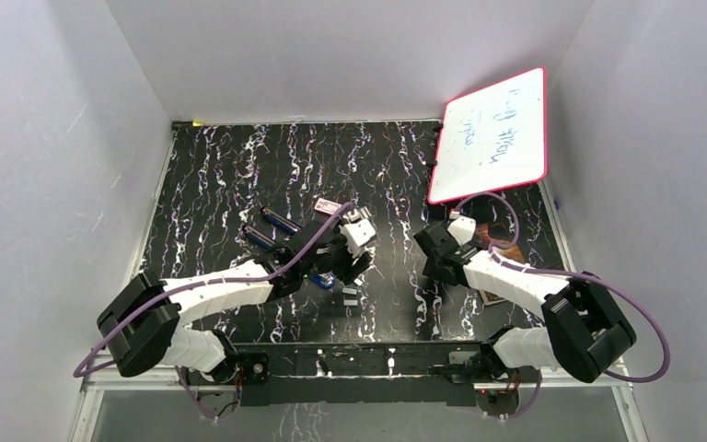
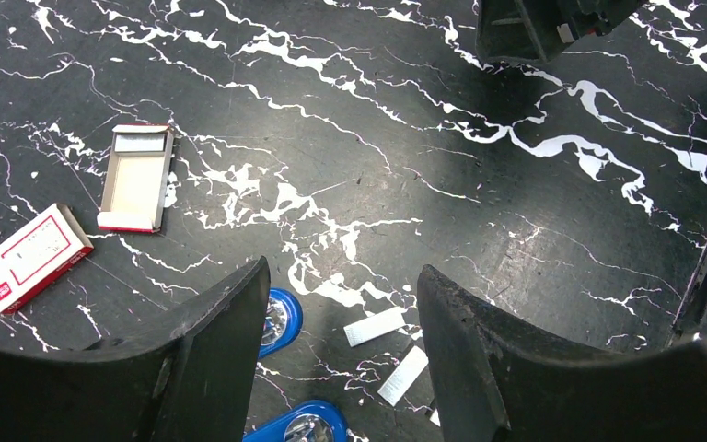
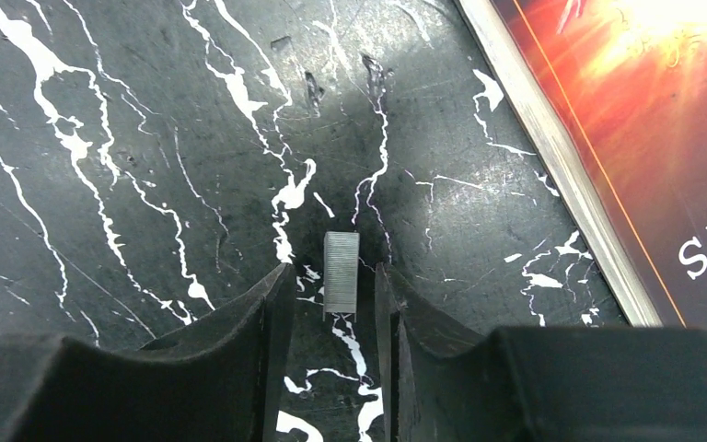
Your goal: Load the staples into the stapler
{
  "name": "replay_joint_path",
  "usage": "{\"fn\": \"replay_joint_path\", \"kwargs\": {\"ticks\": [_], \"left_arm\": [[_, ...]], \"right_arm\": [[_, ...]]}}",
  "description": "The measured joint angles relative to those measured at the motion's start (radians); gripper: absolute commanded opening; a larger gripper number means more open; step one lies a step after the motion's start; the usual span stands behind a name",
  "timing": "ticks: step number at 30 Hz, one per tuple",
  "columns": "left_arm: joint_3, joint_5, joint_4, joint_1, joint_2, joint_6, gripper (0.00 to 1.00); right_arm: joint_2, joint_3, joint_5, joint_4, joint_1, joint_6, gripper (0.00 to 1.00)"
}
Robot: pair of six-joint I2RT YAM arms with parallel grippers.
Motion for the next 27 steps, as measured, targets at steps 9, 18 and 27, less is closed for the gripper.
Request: {"fn": "replay_joint_path", "kwargs": {"ticks": [9, 18, 27], "left_arm": [[0.0, 0.0, 0.0, 0.0, 0.007, 0.0, 0.57], [0.001, -0.002, 0.007, 0.0, 0.01, 0.0, 0.57], [0.003, -0.019, 0.008, 0.016, 0.013, -0.002, 0.56]], "right_arm": [[0.001, -0.015, -0.003, 0.006, 0.0, 0.011, 0.36], [-0.002, -0.026, -0.001, 0.035, 0.0, 0.009, 0.28], [0.011, -0.025, -0.072, 0.115, 0.0, -0.11, 0.29]]}}
